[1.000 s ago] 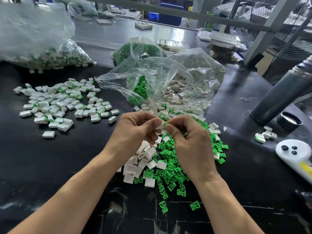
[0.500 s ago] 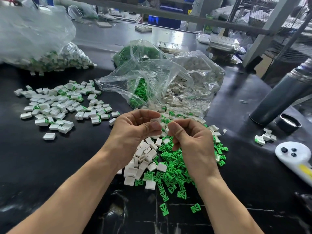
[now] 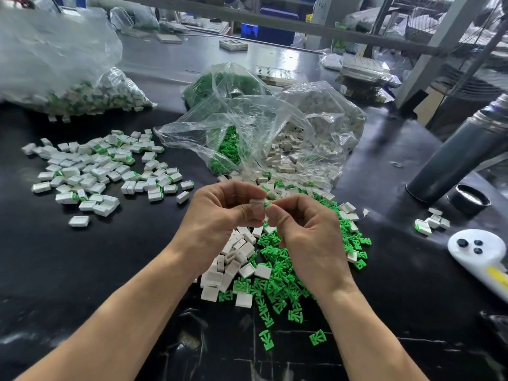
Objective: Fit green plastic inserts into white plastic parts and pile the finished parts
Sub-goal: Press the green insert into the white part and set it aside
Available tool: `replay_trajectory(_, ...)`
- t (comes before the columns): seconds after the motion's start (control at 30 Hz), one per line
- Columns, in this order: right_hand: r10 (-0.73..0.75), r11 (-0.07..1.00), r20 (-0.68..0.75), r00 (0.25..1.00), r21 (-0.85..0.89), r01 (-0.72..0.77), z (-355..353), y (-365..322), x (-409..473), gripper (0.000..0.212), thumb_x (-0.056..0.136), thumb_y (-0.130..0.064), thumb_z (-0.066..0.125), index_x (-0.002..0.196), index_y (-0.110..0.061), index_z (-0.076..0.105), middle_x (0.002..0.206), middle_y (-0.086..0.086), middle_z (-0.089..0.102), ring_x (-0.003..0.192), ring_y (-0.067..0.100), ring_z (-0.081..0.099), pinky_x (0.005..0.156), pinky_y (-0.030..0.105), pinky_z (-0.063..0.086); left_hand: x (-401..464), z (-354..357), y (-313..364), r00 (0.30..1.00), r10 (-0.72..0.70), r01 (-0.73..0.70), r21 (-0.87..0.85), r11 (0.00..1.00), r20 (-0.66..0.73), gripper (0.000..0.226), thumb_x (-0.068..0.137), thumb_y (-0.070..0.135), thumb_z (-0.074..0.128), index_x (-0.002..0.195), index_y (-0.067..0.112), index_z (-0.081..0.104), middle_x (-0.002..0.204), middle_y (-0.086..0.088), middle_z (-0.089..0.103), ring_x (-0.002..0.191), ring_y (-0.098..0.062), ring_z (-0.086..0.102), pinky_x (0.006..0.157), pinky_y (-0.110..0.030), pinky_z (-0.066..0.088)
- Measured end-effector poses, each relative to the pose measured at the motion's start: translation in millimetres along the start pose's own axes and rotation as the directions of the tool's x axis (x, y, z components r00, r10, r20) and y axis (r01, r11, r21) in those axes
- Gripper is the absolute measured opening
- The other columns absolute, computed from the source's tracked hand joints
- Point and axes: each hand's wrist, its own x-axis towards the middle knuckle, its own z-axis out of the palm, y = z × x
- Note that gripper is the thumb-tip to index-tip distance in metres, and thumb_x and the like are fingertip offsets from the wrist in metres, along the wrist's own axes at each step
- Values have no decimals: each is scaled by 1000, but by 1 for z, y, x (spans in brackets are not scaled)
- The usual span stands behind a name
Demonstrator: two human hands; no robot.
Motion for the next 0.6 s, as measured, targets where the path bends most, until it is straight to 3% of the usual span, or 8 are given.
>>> replay_trajectory(0.2, -7, 999, 20, 1000, -48, 8, -3, -1, 0, 7, 94, -22, 75, 90, -26, 72, 76, -13, 70, 68, 3, 62, 63, 21, 47, -1, -2, 1, 1000, 9, -9, 87, 996, 1, 16, 84, -6, 74, 99, -1, 74, 79, -8, 74, 69, -18, 69, 70, -29, 62)
replay_trajectory(0.4, -99, 982, 6, 995, -163, 99, -4, -3, -2, 11, 93, -16, 76, 89, -25, 71, 79, -13, 70, 72, 4, 63, 63, 14, 47, -1, -6, 4, 1000, 16, -20, 157, 987, 25, 9, 81, -2, 77, 90, 1, 76, 71, -13, 72, 62, -19, 66, 62, -26, 60)
replay_trajectory(0.6, -138, 959, 24, 990, -245, 139, -4, -4, -4, 16, 92, -11, 76, 85, -24, 70, 77, -16, 67, 70, 3, 61, 59, 10, 43, -2, -8, 6, 994, 82, -97, 287, 953, 67, 15, 83, -11, 75, 87, 4, 77, 68, -7, 72, 60, -17, 65, 61, -27, 60)
